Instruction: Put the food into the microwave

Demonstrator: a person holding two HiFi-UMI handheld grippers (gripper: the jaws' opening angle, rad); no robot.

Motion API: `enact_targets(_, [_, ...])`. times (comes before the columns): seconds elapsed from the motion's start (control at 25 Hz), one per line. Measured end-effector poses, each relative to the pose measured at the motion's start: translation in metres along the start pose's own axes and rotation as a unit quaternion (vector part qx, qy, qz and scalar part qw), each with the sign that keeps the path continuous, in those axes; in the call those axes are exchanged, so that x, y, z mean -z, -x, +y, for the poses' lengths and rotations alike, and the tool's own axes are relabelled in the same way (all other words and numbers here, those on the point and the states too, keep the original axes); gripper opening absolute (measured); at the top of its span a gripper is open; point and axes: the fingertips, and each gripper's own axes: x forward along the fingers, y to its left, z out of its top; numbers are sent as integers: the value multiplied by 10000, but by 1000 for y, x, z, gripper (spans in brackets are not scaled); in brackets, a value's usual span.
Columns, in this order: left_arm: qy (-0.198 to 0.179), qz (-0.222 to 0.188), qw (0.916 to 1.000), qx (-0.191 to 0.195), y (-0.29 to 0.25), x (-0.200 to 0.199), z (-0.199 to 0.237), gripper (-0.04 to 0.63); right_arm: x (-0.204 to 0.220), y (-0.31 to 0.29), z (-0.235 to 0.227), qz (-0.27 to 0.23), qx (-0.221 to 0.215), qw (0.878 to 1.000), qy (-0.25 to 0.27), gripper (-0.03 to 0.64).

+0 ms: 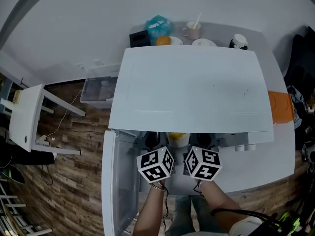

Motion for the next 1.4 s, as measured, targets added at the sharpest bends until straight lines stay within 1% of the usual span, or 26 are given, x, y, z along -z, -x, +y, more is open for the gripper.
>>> enact_targets(0.44, [-69,26,10000,45,-12,1,2,81,-9,-10,1,-156,203,9996,95,55])
enact_targets(0.6, [-90,-128,9999,43,-11,-1,-1,81,-10,-8,-3,-258,301,9991,129,55])
enact_targets(0.68, [-108,-185,9998,24,-10,-4,-1,82,-11,-7,-3,-295,253,9991,173,55])
enact_targets(0.88, [-132,-183,9997,-50,-4,-4,1,82,-11,-1,-1,-341,175,9990,239,55])
enact_targets(1.12, [-47,-204,9997,-157,11,-3,1,82,-6,8,10,-223,-61,9989,415,55])
enact_targets(1.32, [75,-87,9999,-51,29,4,-7,80,-5,20,19,-115,-243,9976,643,46])
enact_targets(1.4, [69,-21,10000,-47,37,8,-10,44,-6,26,21,-71,-329,9969,717,37])
